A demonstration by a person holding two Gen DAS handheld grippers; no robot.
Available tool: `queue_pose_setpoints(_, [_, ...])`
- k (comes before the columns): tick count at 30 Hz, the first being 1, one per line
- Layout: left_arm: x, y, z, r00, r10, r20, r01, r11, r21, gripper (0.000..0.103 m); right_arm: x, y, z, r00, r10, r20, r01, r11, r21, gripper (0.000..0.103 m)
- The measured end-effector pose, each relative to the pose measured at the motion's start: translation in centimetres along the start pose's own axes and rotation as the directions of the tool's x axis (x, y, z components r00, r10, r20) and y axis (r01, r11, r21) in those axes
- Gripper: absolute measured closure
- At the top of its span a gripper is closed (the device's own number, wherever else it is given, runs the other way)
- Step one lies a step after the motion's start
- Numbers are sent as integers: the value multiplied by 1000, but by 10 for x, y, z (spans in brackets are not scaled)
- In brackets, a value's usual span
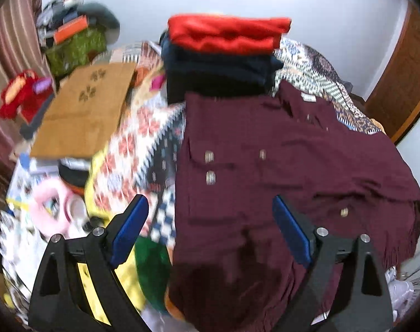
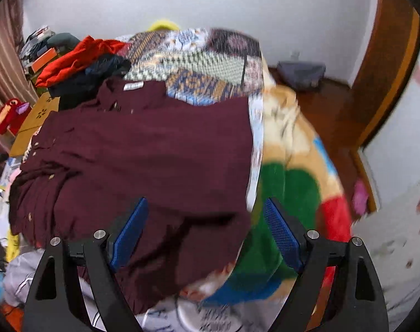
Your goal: Fold large clothes
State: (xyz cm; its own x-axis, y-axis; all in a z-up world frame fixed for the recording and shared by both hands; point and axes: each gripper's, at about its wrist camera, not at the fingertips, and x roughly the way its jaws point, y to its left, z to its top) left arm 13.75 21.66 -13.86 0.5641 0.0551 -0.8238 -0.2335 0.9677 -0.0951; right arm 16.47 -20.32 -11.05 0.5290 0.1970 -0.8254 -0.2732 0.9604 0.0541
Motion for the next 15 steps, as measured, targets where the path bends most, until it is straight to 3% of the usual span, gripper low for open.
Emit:
queue_pose_setpoints(8, [26,22,-54,987,-79,-142,61,991,-123,12,19,-7,-33,988,135,-79,-120,978,168,20])
queue_pose_setpoints(15, [40,34,-90,967,-171,-187,122,961,-248,12,32,-8,-44,966,250,-65,-226,940,256,21])
